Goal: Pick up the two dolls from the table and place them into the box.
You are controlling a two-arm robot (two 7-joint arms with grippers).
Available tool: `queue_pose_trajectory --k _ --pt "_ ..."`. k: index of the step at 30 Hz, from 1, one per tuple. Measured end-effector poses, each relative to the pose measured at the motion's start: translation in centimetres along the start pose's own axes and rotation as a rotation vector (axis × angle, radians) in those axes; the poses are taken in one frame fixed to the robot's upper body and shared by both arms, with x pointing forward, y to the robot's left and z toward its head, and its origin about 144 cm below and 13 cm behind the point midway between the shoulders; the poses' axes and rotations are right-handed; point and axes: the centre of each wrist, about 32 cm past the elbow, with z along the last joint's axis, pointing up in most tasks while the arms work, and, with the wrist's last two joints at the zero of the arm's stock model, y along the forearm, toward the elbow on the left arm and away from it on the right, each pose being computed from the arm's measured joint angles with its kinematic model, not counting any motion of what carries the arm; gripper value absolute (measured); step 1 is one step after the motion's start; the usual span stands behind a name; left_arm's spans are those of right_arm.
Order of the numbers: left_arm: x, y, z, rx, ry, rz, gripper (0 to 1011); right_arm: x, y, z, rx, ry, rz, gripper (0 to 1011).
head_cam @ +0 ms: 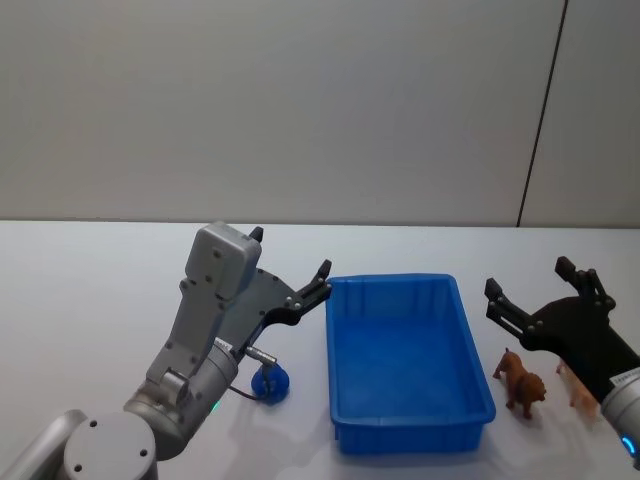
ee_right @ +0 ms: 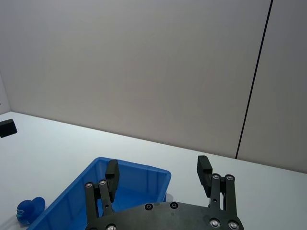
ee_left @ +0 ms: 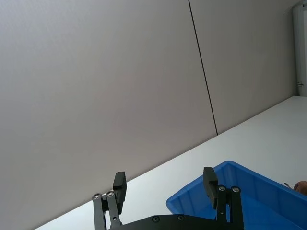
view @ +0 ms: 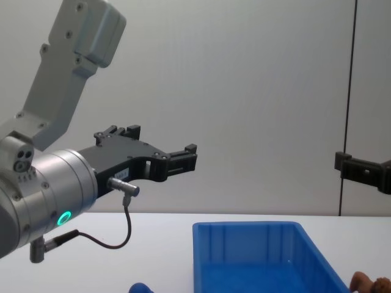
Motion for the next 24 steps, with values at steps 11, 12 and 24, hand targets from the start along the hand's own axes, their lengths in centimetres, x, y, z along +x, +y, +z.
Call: queue_pose_trajectory --k 11,12,24 --pt "0.0 0.0 0.0 0.0 0.0 0.0 1004 0.0 0.0 0.0 0.0 0.0 0.0 1001" --pt "0.0 0.0 0.0 0.0 0.0 0.0 1004 0.0 0.0 0.0 0.0 0.0 0.0 1001" --pt "0.0 0.0 0.0 0.0 0.0 0.0 1004 0.0 0.0 0.0 0.0 0.0 0.0 1001"
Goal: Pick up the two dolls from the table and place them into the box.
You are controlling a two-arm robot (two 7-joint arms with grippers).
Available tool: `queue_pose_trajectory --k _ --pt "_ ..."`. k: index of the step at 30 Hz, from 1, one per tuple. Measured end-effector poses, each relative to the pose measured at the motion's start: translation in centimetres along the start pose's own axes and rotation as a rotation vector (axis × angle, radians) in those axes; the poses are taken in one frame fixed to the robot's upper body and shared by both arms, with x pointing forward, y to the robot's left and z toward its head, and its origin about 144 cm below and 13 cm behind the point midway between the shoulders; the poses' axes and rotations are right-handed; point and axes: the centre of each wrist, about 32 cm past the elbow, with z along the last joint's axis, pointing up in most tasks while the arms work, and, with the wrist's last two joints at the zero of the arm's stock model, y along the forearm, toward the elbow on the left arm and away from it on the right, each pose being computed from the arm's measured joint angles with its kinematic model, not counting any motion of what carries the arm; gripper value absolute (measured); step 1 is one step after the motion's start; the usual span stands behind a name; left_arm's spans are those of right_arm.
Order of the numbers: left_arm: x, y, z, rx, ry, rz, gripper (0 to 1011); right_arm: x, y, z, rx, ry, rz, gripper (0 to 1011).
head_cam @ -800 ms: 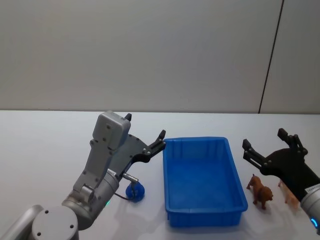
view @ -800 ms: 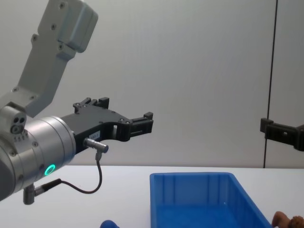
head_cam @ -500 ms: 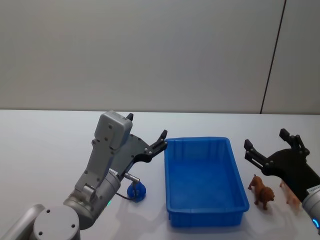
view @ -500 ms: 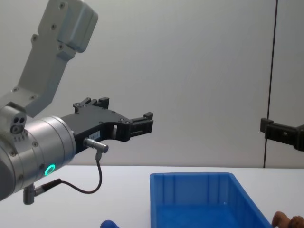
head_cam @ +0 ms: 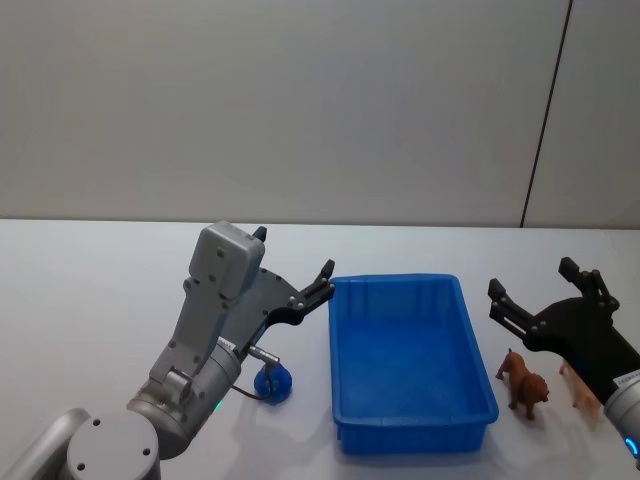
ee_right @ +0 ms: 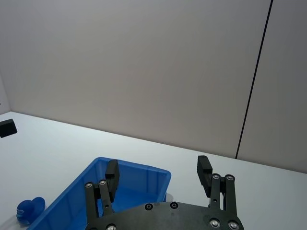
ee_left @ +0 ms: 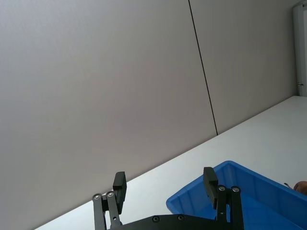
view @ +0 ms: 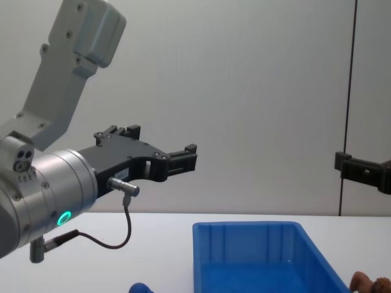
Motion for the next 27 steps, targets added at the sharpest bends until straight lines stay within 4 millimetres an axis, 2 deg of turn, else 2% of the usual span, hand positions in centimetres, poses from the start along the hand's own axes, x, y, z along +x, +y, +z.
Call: queue_pose_trajectory --k 27 --pt "0.0 0.0 0.0 0.0 0.0 0.0 1004 0.01 -0.02 -0.04 0.0 -0.001 -0.001 1001"
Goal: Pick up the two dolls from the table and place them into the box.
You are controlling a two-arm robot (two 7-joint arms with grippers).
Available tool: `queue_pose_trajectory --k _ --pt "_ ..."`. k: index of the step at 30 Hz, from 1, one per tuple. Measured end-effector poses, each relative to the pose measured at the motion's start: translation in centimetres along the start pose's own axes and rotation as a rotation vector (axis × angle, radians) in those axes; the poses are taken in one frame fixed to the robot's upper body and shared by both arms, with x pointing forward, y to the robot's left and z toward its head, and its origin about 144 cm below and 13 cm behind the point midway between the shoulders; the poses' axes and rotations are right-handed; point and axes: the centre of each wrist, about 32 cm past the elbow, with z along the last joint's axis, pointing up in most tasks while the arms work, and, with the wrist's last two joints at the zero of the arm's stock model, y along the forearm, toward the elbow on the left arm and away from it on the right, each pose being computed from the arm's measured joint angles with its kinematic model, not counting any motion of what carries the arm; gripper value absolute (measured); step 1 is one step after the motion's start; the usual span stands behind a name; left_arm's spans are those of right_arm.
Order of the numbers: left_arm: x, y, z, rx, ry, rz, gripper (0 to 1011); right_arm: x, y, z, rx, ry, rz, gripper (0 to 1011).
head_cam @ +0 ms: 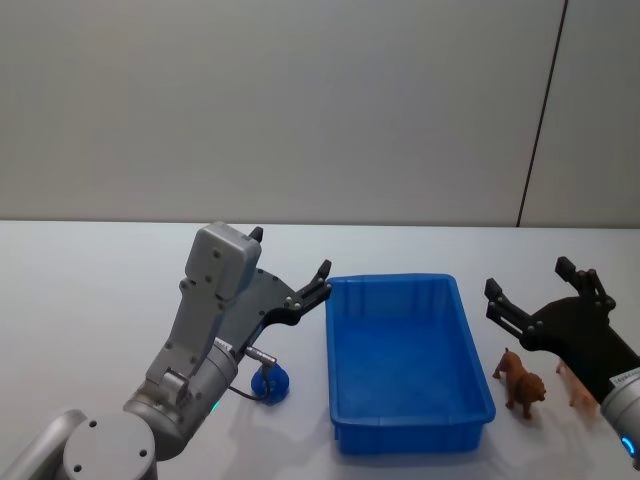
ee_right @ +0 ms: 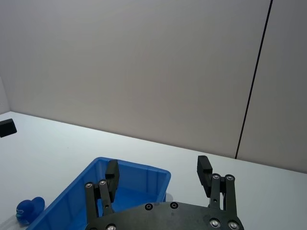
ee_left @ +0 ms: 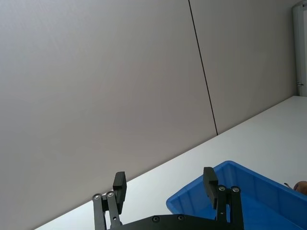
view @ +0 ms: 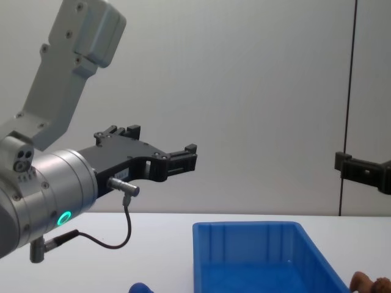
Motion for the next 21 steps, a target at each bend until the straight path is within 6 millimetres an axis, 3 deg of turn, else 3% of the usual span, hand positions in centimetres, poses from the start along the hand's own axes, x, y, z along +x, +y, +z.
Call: queue_pose_trajectory --k 21 --pt "0.0 0.0 0.0 0.0 0.0 0.0 1004 1.6 -1.0 -0.9 -0.111 -0.067 -0.111 1001"
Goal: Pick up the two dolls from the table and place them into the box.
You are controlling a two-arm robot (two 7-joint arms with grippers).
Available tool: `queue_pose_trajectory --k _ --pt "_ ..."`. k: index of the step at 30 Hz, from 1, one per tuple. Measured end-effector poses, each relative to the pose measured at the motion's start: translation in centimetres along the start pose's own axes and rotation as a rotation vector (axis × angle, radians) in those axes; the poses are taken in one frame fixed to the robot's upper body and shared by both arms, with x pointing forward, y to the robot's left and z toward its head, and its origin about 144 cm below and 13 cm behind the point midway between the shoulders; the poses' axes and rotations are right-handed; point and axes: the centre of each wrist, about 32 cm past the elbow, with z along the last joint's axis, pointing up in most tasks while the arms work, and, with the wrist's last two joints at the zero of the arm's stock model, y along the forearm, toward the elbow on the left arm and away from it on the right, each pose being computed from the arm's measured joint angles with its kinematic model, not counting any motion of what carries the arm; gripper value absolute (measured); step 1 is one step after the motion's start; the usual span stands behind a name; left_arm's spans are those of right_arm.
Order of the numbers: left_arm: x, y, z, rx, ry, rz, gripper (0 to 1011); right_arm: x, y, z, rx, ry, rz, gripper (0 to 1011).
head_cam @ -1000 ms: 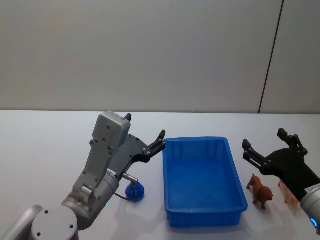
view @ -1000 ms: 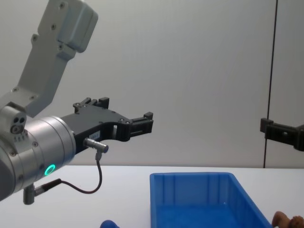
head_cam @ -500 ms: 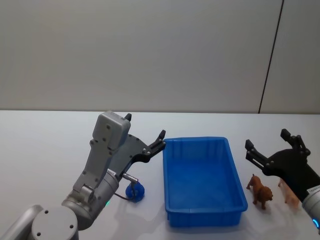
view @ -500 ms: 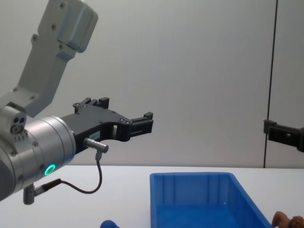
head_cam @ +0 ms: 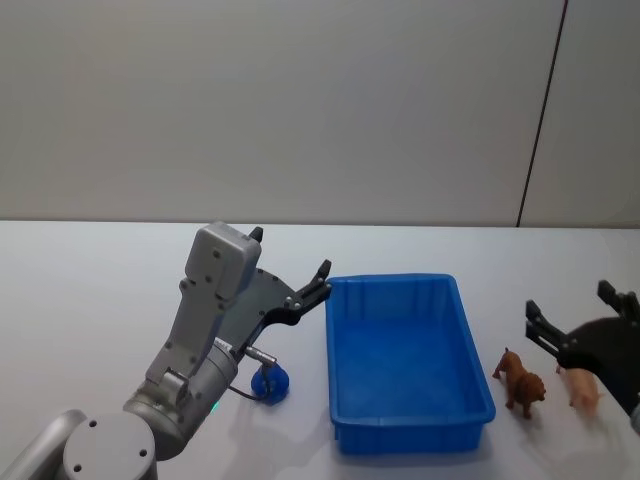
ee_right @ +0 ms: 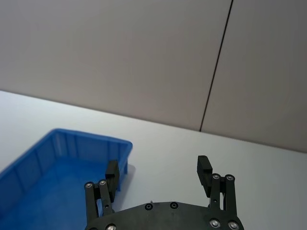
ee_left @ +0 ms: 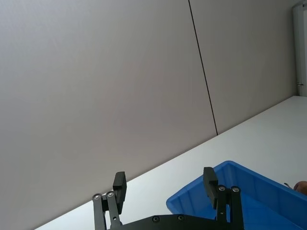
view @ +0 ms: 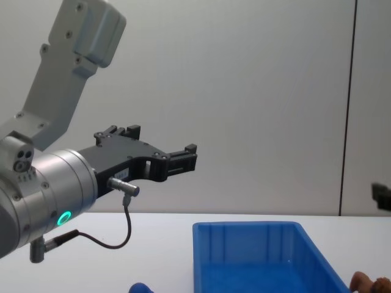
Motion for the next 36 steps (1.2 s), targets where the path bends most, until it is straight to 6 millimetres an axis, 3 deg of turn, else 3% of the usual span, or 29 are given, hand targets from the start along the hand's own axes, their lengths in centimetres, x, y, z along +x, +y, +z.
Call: queue_pose_trajectory --k 18,36 --pt "0.0 0.0 0.0 0.0 0.0 0.0 1003 2.2 -0.1 -3.1 -0.208 -0.046 -0.098 1001" --pt "0.0 0.0 0.0 0.0 0.0 0.0 1004 3.1 0.9 -5.0 -0.285 -0.023 -0.102 1001"
